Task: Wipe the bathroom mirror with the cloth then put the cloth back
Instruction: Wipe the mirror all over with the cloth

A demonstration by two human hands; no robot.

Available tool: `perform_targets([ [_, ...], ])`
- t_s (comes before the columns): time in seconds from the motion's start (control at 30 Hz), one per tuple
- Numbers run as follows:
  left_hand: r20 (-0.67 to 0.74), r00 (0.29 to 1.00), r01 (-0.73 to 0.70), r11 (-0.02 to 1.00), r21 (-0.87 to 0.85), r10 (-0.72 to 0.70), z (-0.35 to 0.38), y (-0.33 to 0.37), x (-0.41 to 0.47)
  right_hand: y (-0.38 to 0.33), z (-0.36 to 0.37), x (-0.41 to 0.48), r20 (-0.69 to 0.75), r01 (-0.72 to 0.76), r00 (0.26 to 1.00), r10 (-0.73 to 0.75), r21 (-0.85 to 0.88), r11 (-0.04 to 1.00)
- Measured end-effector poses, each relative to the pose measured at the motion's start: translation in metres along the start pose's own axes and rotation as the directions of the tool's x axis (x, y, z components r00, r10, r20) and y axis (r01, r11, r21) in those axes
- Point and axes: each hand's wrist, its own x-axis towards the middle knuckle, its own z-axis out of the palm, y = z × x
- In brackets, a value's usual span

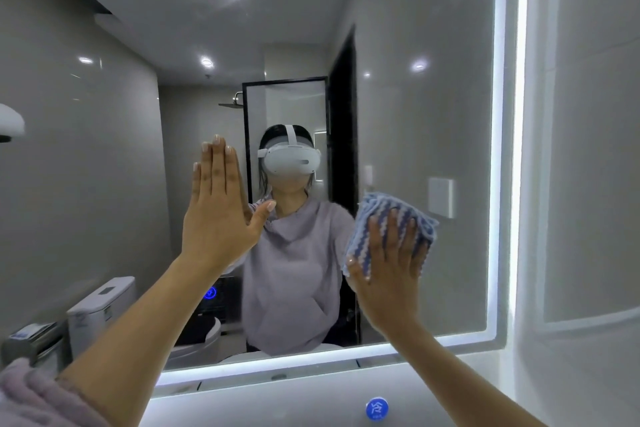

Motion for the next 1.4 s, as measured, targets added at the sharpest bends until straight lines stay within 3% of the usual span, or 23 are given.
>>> perform_targets([
  [0.2,0.006,1.0,-0.002,1.0,-0.025,0.002,-0.002,0.0,0.0,-0.049,0.012,-0.019,0.003,0.143,0.99,-0.143,-0.02,0.989],
  [0.43,0.02,1.0,-0.004,1.0,-0.017,0.004,-0.001,0.0,0.0,-0.098,0.026,-0.049,0.033,0.26,0.964,-0.264,0.083,0.962],
  [0.6,0.022,1.0,0.001,1.0,-0.018,-0.001,-0.001,-0.001,0.0,-0.101,0.033,-0.058,0.078,0.281,0.954,-0.289,0.099,0.955],
  [0.87,0.025,1.0,-0.008,1.0,-0.022,0.009,-0.002,-0.001,0.0,-0.072,0.029,-0.056,0.025,0.344,0.938,-0.346,0.065,0.937],
  [1.4,0.007,1.0,-0.006,1.0,-0.015,0.006,-0.001,-0.002,0.0,0.062,0.01,-0.052,0.07,0.346,0.936,-0.344,-0.026,0.938],
])
